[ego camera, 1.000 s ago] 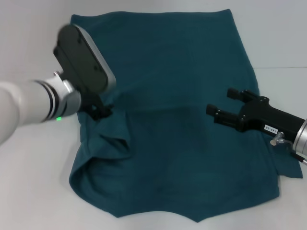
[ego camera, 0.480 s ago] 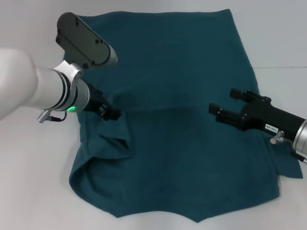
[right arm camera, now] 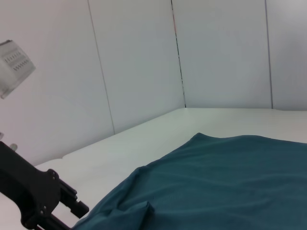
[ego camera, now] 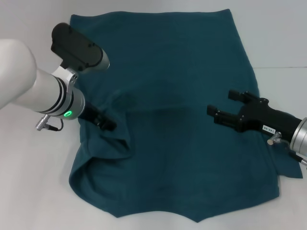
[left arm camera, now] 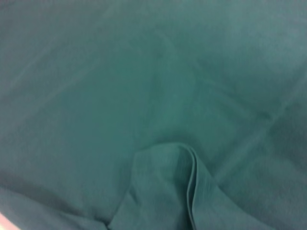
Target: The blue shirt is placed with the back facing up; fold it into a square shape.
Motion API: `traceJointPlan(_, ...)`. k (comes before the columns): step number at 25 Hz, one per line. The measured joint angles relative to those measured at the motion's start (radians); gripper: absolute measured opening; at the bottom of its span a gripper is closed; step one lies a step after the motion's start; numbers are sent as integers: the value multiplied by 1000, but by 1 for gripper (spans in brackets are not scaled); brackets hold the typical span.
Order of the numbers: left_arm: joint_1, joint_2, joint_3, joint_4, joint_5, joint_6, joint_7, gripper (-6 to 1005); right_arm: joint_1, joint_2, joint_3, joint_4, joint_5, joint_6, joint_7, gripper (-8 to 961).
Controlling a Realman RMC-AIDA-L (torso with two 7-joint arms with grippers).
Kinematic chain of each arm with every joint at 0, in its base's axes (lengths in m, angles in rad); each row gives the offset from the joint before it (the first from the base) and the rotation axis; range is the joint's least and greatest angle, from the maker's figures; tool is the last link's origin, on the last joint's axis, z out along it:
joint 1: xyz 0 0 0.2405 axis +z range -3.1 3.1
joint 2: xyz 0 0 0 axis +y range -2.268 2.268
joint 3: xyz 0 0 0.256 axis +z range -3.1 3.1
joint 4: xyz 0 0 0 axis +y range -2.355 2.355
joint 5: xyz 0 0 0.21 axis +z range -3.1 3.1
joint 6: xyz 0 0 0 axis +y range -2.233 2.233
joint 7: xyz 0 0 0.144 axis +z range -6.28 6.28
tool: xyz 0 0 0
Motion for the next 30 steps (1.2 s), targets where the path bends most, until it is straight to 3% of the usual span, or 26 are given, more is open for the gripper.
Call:
traceJointPlan(14, -15, 0, -9, -57, -79, -11, 3, 664, -2, 0, -3, 8, -3, 4, -2, 942)
traceJointPlan(22, -9, -1, -10, -61, -106, -9, 12, 437, -5, 0, -3, 8, -3, 4, -2, 942)
traceJointPlan(30, -6, -6, -6, -32, -261, 19, 98, 183, -8, 0, -3, 8, -2, 3, -2, 941)
